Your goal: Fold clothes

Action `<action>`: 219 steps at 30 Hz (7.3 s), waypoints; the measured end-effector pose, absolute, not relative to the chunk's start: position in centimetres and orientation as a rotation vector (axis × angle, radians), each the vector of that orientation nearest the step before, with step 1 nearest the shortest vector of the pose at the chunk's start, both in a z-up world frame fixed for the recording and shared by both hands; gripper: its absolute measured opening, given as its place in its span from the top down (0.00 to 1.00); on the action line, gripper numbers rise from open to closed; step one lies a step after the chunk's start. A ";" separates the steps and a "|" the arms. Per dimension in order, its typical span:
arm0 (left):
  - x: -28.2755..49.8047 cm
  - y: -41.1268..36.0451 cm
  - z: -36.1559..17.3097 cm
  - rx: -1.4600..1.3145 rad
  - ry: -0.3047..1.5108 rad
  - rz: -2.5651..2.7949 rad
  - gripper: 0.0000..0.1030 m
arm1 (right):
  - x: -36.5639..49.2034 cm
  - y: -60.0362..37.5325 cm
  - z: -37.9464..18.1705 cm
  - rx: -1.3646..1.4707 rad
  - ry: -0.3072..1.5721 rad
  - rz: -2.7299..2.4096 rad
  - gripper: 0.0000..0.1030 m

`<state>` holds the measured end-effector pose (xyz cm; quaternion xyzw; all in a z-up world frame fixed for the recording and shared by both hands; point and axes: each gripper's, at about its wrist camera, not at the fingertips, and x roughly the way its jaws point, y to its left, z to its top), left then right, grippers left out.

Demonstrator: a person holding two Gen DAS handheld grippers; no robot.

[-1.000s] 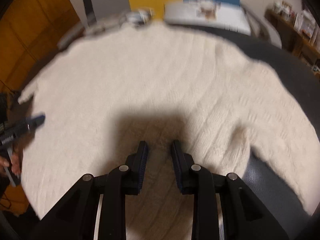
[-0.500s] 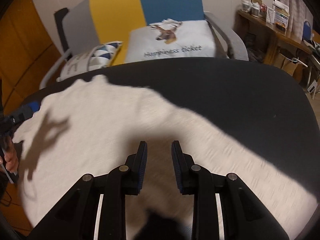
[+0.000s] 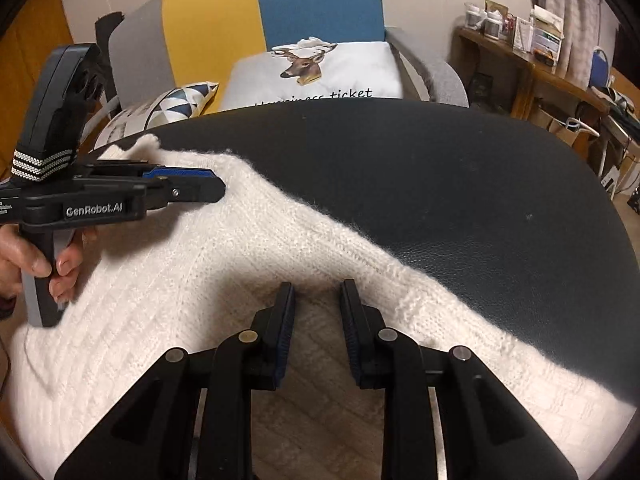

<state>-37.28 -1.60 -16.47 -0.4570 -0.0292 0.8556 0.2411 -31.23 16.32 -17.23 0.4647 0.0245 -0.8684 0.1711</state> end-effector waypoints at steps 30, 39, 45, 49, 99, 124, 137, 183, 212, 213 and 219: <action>-27.0 2.7 -15.8 -1.252 0.180 2.263 0.78 | -22.1 39.1 -16.5 1.654 -0.196 -3.044 0.67; -21.3 -7.5 -13.4 -1.253 -0.010 2.452 0.77 | -14.9 45.0 -13.0 1.346 -0.991 -2.867 0.64; -14.4 -18.3 -15.4 -1.460 -0.136 2.667 0.77 | -9.4 45.2 -13.5 1.295 -1.157 -2.777 0.64; -10.1 -24.4 -14.2 -1.418 -0.454 2.766 0.77 | -10.9 37.3 -11.8 1.320 -0.812 -2.664 0.63; -8.2 -33.9 -13.5 -1.193 -0.944 2.484 0.73 | -10.2 -10.9 -10.4 1.123 0.224 -1.895 0.50; -2.3 -14.7 -12.6 -1.147 -0.487 2.425 0.73 | -1.0 16.3 -13.3 1.222 -1.030 -1.812 0.18; -2.3 -12.7 -17.2 -1.348 -0.549 2.366 0.73 | 1.3 17.3 -26.0 1.225 -1.830 -1.694 0.18; -2.5 -6.1 -17.7 -1.369 -0.294 2.354 0.86 | 2.8 24.1 -20.7 0.902 -1.961 -1.846 0.17; -1.5 -11.6 -15.1 -1.244 -0.309 2.398 0.74 | -5.5 9.3 -10.6 1.394 0.156 -2.424 0.16; -1.7 -12.6 -14.2 -1.209 -0.290 2.456 0.74 | -6.0 9.0 -10.1 1.381 0.152 -2.413 0.16; -4.6 -17.9 -15.3 -1.363 -0.326 2.587 0.76 | -9.2 7.4 -7.1 1.306 0.130 -2.347 0.16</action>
